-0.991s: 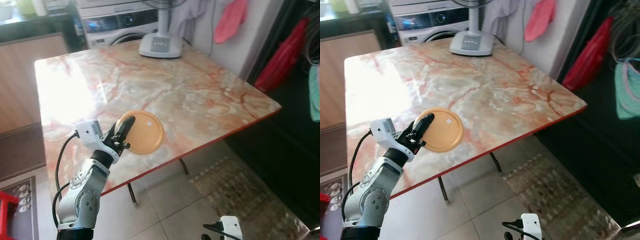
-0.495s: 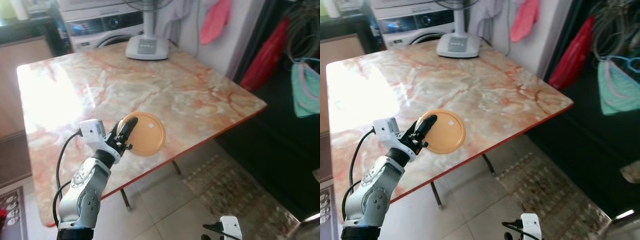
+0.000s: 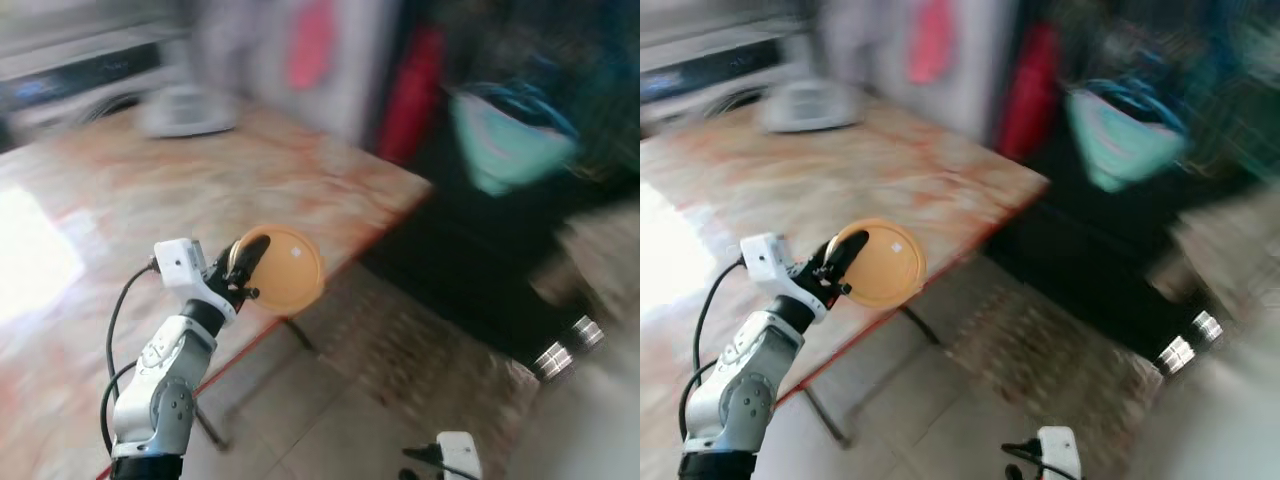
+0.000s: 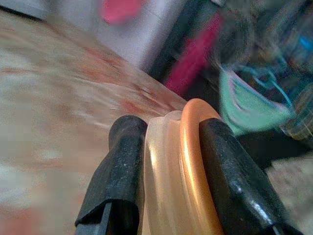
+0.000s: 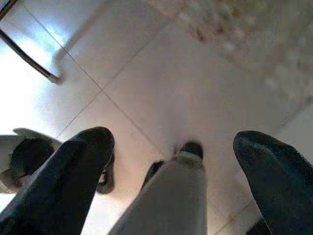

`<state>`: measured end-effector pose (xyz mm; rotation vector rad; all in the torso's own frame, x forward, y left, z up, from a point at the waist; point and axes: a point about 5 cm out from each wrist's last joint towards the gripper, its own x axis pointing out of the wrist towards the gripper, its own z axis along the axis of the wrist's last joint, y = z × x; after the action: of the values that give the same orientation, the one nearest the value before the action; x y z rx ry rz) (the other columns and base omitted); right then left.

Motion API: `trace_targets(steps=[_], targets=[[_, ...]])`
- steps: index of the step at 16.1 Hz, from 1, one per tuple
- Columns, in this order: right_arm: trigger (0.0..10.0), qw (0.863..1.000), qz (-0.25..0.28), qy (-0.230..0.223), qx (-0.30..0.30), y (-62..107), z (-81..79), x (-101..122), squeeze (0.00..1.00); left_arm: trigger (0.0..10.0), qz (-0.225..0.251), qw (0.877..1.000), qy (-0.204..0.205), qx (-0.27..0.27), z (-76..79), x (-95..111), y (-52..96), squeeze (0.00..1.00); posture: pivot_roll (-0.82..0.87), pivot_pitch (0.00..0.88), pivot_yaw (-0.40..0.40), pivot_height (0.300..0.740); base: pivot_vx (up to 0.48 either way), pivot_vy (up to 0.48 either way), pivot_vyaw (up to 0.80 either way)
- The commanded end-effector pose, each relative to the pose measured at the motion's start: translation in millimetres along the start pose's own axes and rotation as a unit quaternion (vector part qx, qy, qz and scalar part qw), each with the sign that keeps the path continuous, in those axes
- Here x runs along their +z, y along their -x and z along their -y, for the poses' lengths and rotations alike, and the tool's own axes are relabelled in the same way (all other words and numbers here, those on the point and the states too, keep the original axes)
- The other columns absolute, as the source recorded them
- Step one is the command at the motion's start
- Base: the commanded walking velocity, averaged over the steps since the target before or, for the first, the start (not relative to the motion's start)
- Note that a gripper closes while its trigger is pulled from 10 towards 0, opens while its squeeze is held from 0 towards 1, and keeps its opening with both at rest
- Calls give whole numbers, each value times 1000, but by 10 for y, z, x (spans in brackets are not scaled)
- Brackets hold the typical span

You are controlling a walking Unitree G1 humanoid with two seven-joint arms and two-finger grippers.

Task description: Restocking fridge

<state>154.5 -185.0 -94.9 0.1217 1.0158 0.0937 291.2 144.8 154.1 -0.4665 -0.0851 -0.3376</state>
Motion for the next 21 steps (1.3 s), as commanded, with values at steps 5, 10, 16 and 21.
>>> trace_targets(steps=[5, 10, 16, 21], targets=[[10000, 1000, -5, 7, -1, 13, 49, 1, 0, 10000, 7, 1000, -10, -10, 43, 34, -41, 0, 34, 0, 4, 740, 0, 0, -800], [10000, 1000, -7, 10, 4, 11, 45, 6, 0, 10000, -8, 1000, -6, -11, 55, -39, -32, 0, 33, 0, 4, 740, 0, 0, -800], [10000, 1000, -5, 6, 8, 10, 38, 11, 0, 10000, -21, 1000, -7, -3, 31, -103, -25, 0, 33, 0, 4, 740, 0, 0, -364], [10000, 1000, -2, 2, 7, 10, 41, 15, 0, 10000, -19, 1000, -1, -5, 40, -108, -27, 0, 32, 0, 3, 740, 0, 0, 0]])
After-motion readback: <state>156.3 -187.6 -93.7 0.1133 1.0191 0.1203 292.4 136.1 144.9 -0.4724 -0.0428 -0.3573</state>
